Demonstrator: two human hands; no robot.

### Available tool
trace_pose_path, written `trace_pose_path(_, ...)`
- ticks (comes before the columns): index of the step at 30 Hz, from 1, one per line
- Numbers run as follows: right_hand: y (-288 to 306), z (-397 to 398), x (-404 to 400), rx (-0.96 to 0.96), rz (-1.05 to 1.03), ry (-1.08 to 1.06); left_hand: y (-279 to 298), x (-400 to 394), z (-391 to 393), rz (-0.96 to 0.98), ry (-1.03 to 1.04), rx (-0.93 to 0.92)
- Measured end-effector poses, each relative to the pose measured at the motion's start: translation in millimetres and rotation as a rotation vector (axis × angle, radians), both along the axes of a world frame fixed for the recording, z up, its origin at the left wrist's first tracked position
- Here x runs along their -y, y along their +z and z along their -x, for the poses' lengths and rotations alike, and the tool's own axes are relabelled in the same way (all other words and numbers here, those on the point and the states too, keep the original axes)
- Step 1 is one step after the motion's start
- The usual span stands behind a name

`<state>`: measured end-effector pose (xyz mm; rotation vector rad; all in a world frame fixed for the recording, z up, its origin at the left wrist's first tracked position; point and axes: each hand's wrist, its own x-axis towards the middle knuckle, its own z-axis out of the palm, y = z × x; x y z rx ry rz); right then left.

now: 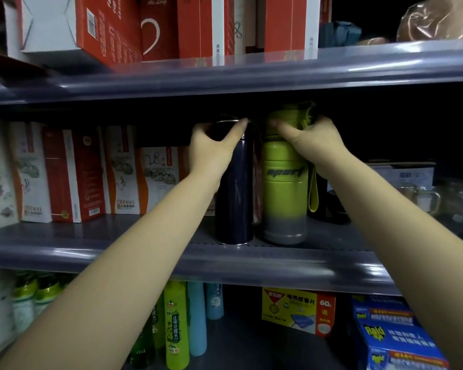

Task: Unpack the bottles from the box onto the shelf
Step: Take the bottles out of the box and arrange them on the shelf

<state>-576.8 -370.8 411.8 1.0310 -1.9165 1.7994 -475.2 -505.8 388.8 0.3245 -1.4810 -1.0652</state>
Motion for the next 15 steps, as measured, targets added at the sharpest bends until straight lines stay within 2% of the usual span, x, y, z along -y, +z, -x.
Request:
trace_pose_path(7,-6.4,5.8,4.9,0.008,0.065,0.017,-5.0,4.2,5.1,-0.003,-0.044,-0.056)
trace_pose_path(13,-8.8,0.3,1.7,-0.002,0.080,0.027,-4.6,1.5,-0.7,0.020,-0.061,-0.029)
trace_pose_path(15,-8.9,-1.3,-0.4,-0.012,0.029,0.015,-3.5,-0.5,-3.1,0.038,-0.059,0.030)
